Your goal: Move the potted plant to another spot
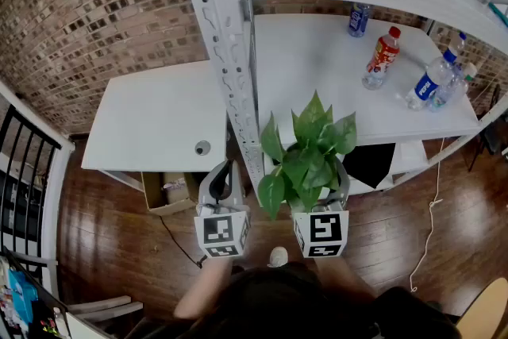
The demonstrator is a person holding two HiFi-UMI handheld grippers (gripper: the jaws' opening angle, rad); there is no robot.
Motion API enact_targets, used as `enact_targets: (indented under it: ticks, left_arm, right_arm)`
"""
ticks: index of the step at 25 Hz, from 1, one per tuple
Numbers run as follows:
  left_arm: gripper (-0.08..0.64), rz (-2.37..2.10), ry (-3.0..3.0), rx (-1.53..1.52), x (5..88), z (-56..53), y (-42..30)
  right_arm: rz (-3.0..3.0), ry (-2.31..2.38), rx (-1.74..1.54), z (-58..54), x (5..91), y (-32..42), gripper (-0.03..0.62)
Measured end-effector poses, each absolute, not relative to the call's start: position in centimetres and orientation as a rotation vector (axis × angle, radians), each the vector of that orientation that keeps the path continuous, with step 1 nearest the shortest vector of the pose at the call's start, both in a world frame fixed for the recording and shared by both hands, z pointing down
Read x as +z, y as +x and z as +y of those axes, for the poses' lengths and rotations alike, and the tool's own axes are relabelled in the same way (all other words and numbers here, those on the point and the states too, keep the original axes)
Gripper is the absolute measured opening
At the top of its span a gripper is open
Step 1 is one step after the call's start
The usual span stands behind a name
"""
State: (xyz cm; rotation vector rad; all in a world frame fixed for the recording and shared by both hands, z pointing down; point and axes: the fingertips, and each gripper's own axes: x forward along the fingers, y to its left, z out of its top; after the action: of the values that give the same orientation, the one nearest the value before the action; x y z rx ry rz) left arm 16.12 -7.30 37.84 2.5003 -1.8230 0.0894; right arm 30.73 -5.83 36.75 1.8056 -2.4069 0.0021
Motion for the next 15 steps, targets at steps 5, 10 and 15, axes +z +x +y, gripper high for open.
enact_targets:
  ticks: [5, 10, 15]
  left_arm:
    - [0.014, -1.878, 2.469, 0.092, 39.1, -8.5, 10.9]
    - [0.014, -1.885, 2.444, 0.083, 40.5, -9.1, 2.9]
    - [0.014, -1.928, 2.441, 0.024, 40.3, -10.1, -6.4]
  right_arm:
    - [-2.482, 1.692, -0.008, -3.9, 37.9, 23.8, 0.474]
    - [-2.528, 1.572, 0.044, -4.3, 40.1, 13.5, 0.474]
    - [-2.520, 1.560, 0.052, -8.4, 43.0, 4.3, 0.474]
